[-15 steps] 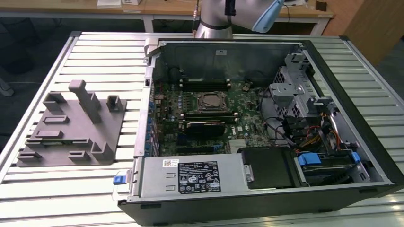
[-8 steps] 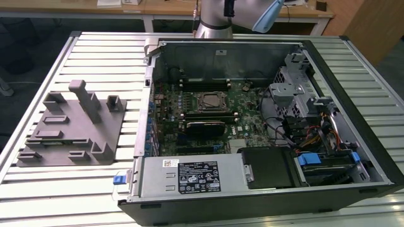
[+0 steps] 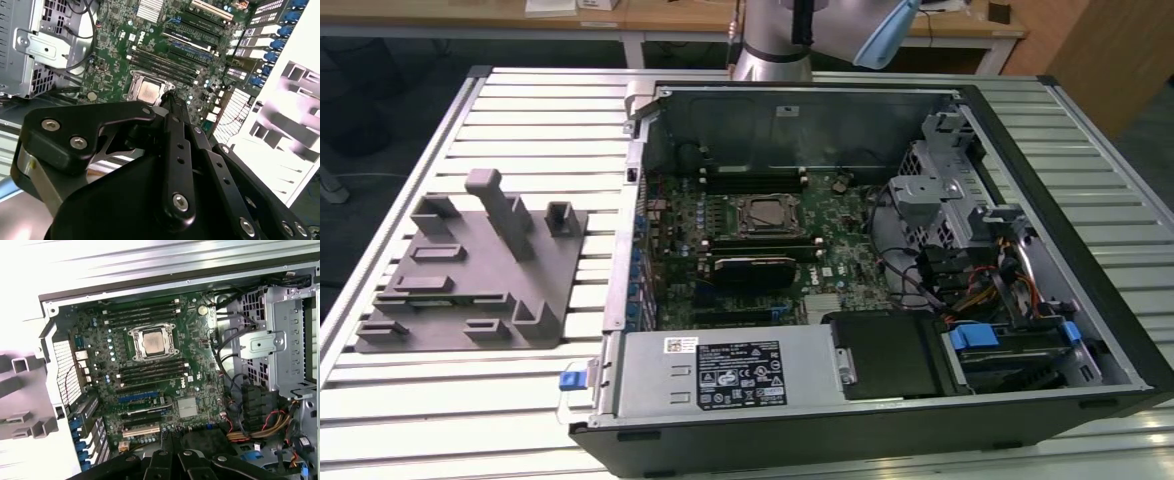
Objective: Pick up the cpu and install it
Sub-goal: 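Install the first cpu locking lever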
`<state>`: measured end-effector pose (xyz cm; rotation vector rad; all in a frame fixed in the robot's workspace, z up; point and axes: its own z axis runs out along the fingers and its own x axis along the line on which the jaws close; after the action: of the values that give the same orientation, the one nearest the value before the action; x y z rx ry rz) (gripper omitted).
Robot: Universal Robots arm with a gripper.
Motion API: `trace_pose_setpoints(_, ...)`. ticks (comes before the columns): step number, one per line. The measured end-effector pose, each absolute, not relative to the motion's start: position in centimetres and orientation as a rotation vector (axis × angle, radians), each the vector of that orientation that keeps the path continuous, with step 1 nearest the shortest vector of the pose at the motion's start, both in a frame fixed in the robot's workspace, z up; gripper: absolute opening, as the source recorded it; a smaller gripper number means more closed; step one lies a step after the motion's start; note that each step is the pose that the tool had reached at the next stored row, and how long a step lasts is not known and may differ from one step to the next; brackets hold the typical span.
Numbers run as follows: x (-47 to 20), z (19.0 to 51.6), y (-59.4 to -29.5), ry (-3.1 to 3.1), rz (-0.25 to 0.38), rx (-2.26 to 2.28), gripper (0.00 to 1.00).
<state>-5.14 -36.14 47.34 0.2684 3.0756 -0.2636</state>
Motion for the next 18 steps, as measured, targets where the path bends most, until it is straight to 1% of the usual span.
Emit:
trace_pose_setpoints(7, -5.1, 46.5, -36.1, 3.084, -0.246, 0.241, 0.11)
trace_pose_setpoints(10, -5.1, 46.4, -36.1, 3.091, -0.211, 0.232, 0.11)
trace_pose_setpoints(15, -5.1, 46.2, -36.1, 3.105, -0.133, 0.22, 0.11)
trace_pose_setpoints(18, -5.0, 46.0, -36.2, 3.11, -0.112, 0.216, 0.11)
